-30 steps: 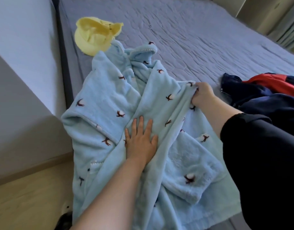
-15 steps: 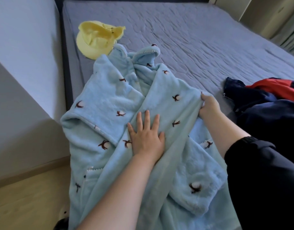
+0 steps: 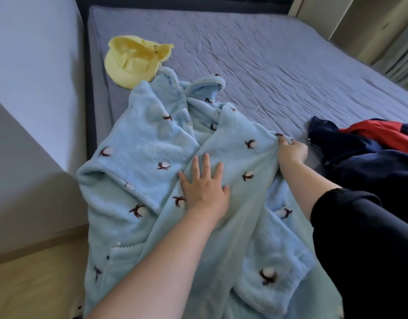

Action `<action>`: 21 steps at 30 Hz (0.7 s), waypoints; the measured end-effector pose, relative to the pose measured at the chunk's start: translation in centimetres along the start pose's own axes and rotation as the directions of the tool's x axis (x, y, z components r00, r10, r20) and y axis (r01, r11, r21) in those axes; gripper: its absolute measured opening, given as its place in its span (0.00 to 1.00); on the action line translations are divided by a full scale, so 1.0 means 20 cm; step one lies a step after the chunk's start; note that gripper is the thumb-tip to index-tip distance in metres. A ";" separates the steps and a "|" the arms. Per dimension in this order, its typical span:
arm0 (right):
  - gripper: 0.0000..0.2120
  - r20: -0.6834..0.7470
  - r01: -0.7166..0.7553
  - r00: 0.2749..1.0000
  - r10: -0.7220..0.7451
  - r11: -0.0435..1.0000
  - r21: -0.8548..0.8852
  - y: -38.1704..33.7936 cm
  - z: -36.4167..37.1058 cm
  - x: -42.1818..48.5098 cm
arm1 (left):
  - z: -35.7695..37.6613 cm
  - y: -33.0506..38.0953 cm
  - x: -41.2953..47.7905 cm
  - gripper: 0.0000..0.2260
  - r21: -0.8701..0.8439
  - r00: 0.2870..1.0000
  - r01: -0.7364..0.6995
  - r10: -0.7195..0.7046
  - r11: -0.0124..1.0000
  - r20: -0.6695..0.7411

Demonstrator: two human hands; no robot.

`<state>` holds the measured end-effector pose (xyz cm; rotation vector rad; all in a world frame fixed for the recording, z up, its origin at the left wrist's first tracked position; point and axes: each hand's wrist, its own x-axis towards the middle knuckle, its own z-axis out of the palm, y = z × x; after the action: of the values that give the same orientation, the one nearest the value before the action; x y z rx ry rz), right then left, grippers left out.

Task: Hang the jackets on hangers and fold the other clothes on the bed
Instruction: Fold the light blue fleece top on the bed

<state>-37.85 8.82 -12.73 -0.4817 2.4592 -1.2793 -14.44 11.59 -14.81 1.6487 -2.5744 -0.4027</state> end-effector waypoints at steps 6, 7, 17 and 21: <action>0.17 0.012 0.380 0.917 -0.400 0.862 -0.335 -0.04 0.04 0.02 | -0.07 -0.08 0.09 0.29 -0.203 0.991 0.085 -0.105 0.976 -0.086; 0.18 0.104 0.464 0.880 -0.463 0.795 -0.390 -0.06 0.06 0.02 | -0.09 -0.10 0.12 0.28 -0.231 0.990 0.101 -0.122 0.968 -0.075; 0.05 0.147 0.477 0.858 -0.492 0.657 -0.584 -0.14 0.10 0.14 | -0.20 -0.34 0.39 0.24 0.199 0.991 -0.119 0.128 0.973 -0.032; 0.09 0.179 0.519 0.847 -0.500 0.708 -0.480 -0.16 0.27 0.04 | -0.18 -0.57 0.45 0.26 0.162 1.000 0.013 -0.012 0.987 -0.009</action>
<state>-35.79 2.95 -13.12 -1.3997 2.7247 -0.7173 -7.57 -1.64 -15.07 1.7121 -2.6558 -0.1916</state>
